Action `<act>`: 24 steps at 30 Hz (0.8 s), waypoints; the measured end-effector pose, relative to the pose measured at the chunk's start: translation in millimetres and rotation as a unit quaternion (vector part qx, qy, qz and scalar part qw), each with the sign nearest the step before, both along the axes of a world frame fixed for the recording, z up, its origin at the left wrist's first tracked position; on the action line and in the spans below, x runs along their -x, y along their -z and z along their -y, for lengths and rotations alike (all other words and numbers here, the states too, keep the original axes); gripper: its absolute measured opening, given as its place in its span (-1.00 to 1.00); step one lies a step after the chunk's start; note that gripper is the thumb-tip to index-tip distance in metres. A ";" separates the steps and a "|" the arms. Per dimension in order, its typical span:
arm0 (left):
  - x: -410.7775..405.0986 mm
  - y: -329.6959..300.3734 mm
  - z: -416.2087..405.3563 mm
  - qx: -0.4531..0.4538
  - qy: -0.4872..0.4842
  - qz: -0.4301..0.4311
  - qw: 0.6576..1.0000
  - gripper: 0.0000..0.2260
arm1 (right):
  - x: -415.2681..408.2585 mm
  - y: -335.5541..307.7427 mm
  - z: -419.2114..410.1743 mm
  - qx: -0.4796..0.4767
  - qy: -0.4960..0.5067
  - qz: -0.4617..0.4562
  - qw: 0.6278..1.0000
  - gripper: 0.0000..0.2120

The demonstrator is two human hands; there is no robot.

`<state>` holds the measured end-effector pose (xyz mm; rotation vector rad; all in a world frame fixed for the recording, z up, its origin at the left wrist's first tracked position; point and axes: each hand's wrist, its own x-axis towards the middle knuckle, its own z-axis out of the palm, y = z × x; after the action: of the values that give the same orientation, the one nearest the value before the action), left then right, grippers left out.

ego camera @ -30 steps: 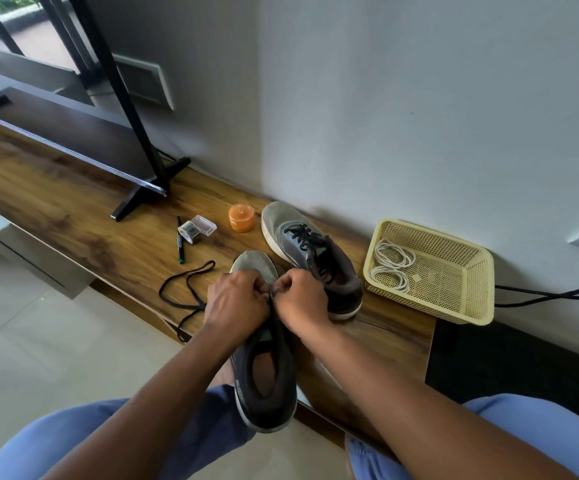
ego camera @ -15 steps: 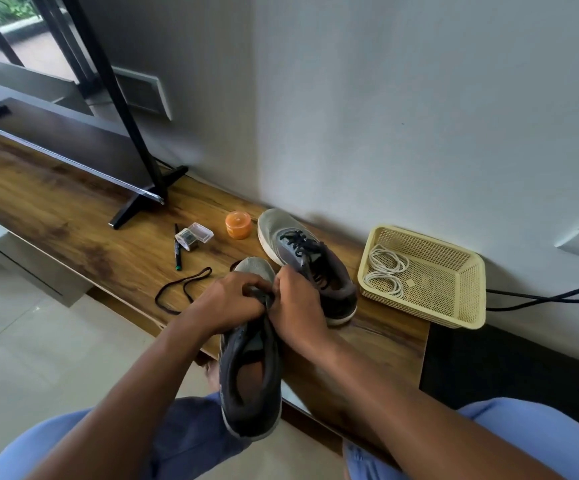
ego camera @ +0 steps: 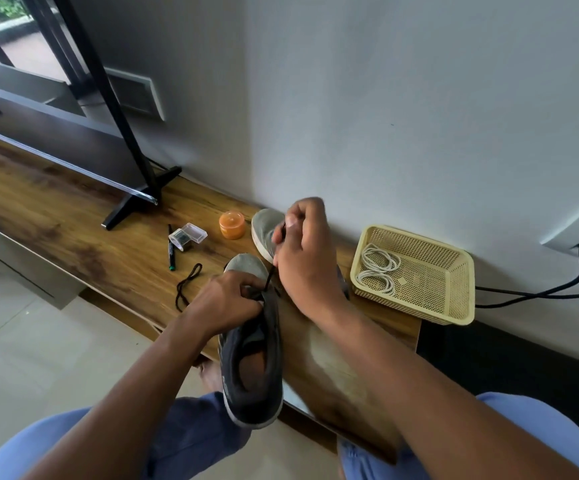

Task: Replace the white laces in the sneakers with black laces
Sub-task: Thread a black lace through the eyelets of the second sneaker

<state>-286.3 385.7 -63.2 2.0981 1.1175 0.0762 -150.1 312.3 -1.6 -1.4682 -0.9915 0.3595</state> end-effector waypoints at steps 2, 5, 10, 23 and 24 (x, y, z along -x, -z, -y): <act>-1.3 0.5 0.2 -0.003 -0.005 -0.004 1.000 -0.58 | -5.0 -9.8 0.1 -0.024 -0.003 0.000 1.000 -0.90; -2.7 -2.1 1.2 -0.010 0.008 -0.015 1.000 -0.58 | -11.5 -10.9 -0.3 0.023 0.001 0.033 0.999 -0.94; -5.1 -5.4 2.7 -0.035 0.023 -0.004 0.999 -0.72 | -23.9 -0.8 -3.2 0.212 -0.064 0.113 0.969 -0.86; -7.2 -10.4 2.7 -0.035 0.045 -0.029 0.998 -0.70 | -20.8 9.4 17.0 0.384 -0.116 0.466 0.789 -0.65; -7.3 -10.2 2.4 -0.030 0.047 -0.027 0.998 -0.70 | -20.5 11.3 17.0 0.373 -0.125 0.465 0.793 -0.63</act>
<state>-279.0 383.3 -53.0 2.2160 1.0584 0.0078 -129.5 295.3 -13.0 -2.3255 -2.0046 0.2010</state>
